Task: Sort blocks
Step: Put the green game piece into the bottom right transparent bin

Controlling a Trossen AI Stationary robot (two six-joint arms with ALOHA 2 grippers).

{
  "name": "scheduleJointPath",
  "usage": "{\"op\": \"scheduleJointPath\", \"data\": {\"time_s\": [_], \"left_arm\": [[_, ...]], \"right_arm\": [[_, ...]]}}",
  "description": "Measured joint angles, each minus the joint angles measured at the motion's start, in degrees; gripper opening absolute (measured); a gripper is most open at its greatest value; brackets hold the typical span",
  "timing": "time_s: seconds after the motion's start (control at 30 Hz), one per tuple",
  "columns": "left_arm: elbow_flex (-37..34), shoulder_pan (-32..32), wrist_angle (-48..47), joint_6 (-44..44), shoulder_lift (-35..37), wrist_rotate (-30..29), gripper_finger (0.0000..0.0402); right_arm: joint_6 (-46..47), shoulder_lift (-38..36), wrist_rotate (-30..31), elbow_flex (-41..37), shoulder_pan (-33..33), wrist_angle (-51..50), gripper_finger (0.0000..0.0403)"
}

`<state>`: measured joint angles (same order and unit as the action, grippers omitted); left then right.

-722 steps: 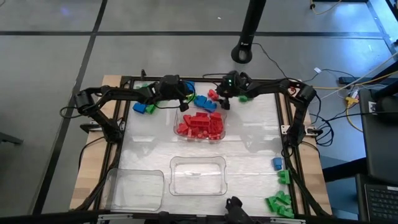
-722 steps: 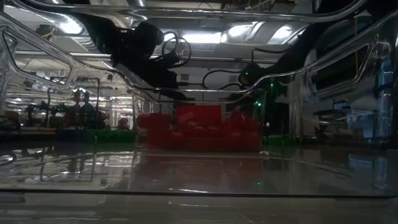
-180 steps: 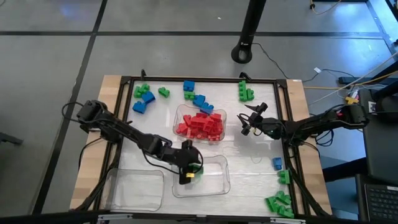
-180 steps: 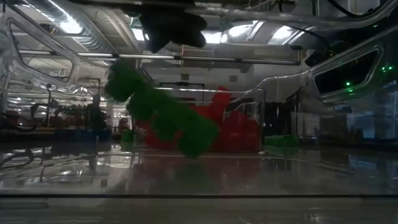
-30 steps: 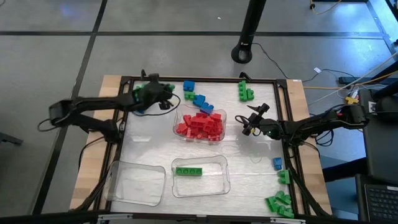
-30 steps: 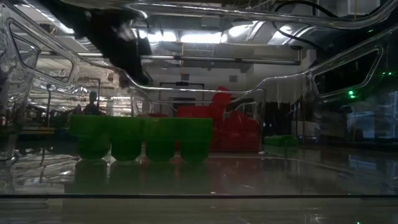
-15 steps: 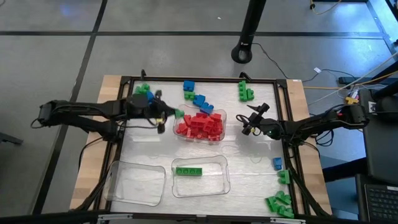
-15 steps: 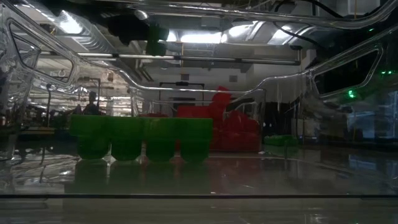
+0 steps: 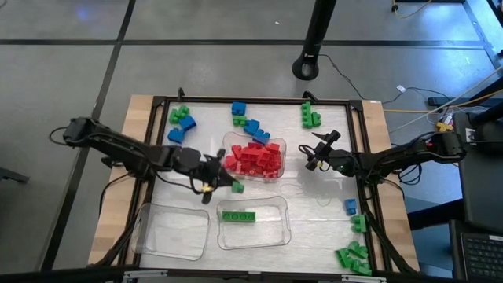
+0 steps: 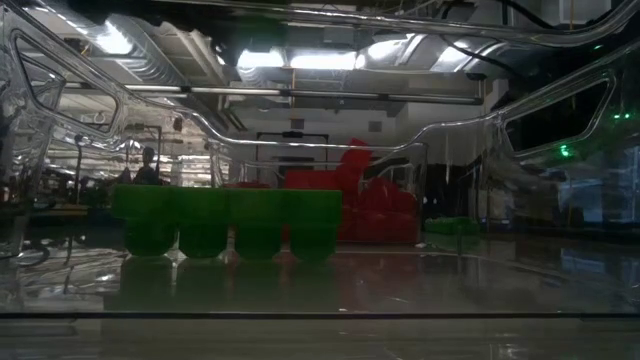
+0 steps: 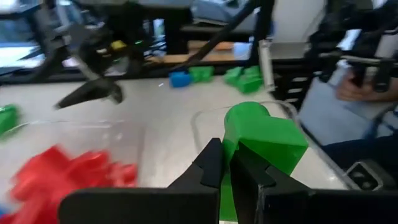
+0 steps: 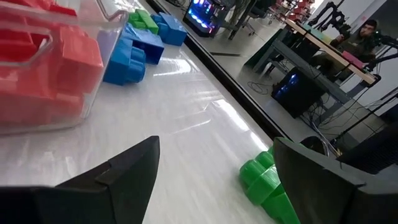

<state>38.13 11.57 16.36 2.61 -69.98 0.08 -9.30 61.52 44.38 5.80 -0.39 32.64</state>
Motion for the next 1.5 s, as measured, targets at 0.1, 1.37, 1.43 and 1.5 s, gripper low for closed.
{"op": "scheduleJointPath", "data": {"time_s": [0.1, 1.37, 1.43, 1.5], "left_arm": [[0.02, 1.26, 3.98, 0.46, -3.45, 1.17, 0.0005], [8.55, 0.78, -0.37, 7.45, -16.92, 0.81, 0.0184], [10.24, -0.92, -6.14, 7.45, -14.86, 0.56, 0.0191], [11.81, -2.88, -11.17, 6.78, -12.84, 0.23, 0.0195]], "right_arm": [[0.00, 0.00, -0.46, 0.00, 0.00, 0.38, 0.0312], [1.14, 0.00, -5.44, 0.00, 0.01, 0.50, 0.0312], [1.13, 0.00, -5.47, 0.00, 0.01, 0.38, 0.0312], [1.12, 0.00, -5.51, 0.00, 0.01, 0.33, 0.0312]]}}
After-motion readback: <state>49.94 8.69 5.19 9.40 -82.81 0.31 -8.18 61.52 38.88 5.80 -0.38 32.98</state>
